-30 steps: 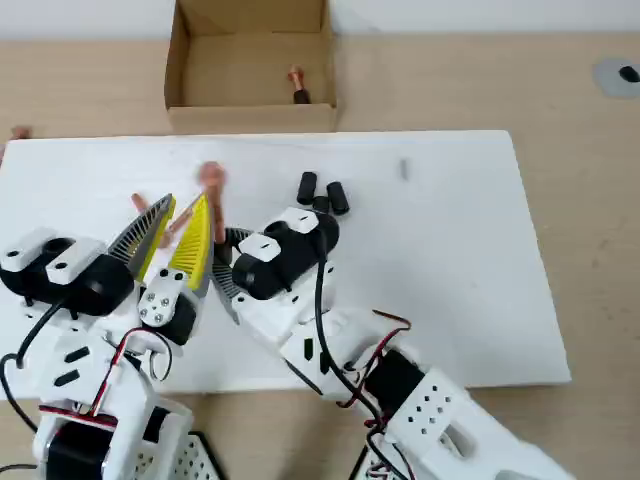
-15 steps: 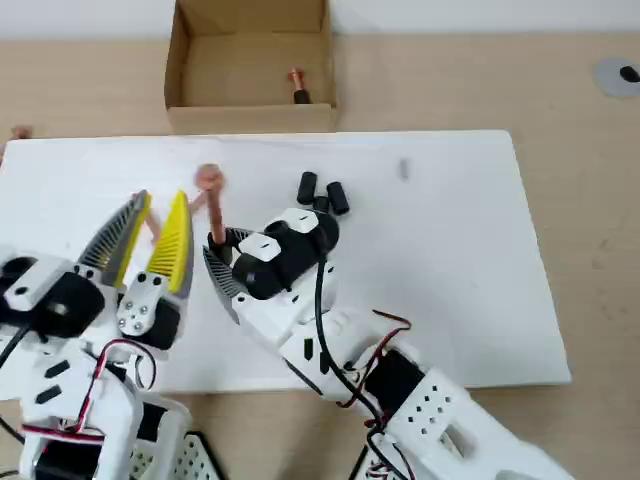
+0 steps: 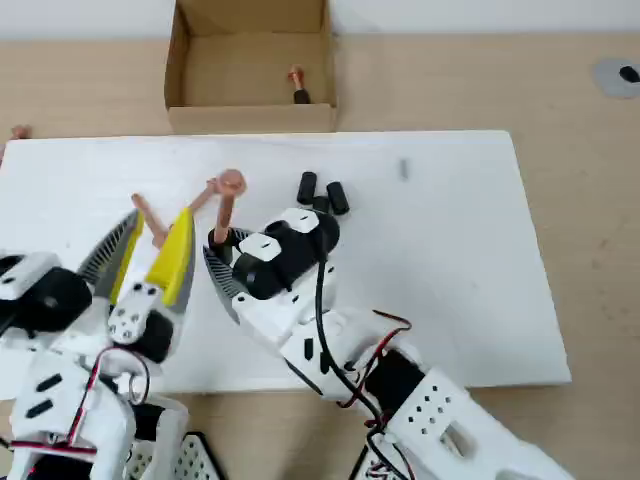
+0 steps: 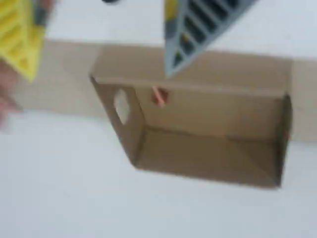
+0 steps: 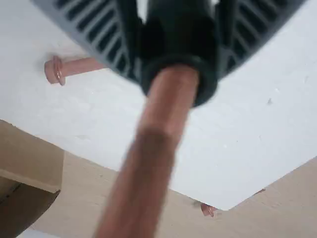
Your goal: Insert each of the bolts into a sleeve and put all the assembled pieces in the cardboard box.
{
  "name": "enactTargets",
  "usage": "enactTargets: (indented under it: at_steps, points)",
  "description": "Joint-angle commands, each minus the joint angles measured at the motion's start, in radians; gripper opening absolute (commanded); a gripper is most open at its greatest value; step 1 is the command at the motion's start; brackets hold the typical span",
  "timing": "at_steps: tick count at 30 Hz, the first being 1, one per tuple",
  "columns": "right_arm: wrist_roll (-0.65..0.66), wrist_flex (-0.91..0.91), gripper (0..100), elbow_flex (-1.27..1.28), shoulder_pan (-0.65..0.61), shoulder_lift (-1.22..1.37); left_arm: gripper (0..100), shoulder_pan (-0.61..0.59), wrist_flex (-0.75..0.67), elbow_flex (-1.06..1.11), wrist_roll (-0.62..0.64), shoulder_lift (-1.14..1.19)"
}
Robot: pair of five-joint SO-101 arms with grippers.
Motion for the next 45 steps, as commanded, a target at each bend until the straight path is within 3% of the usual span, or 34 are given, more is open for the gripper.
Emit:
enactTargets:
  at_steps: [1, 6, 10, 13, 19, 22, 26, 29, 39, 45]
  points:
    - [0.000, 0.000, 1.0, -0.013, -0.008, -0.025, 20, 0.025, 0.029, -0.052, 0.011, 0.007]
    - [0.002, 0.002, 1.0, -0.013, -0.008, -0.024, 20, 0.006, 0.029, -0.060, 0.002, 0.007]
    - [0.002, 0.002, 1.0, -0.012, -0.007, -0.024, 20, -0.180, -0.032, -0.054, -0.146, 0.007]
    - [0.002, 0.002, 1.0, -0.013, -0.007, -0.024, 20, -0.287, -0.058, -0.057, -0.187, 0.007]
    - [0.002, 0.002, 1.0, -0.012, -0.007, -0.024, 20, -0.359, -0.055, -0.081, -0.192, 0.005]
    - [0.002, 0.002, 1.0, -0.012, -0.007, -0.024, 20, -0.334, -0.041, -0.100, -0.184, 0.005]
    - [0.002, 0.002, 1.0, -0.012, -0.007, -0.024, 20, -0.123, 0.051, -0.092, -0.184, 0.005]
    - [0.002, 0.002, 1.0, -0.012, -0.007, -0.024, 20, -0.029, 0.061, -0.072, -0.172, 0.007]
    - [0.002, 0.020, 1.0, -0.013, -0.007, -0.024, 20, 0.006, -0.018, 0.052, -0.049, 0.008]
    - [0.002, 0.038, 1.0, -0.013, -0.007, -0.024, 20, 0.058, -0.133, 0.083, -0.041, 0.119]
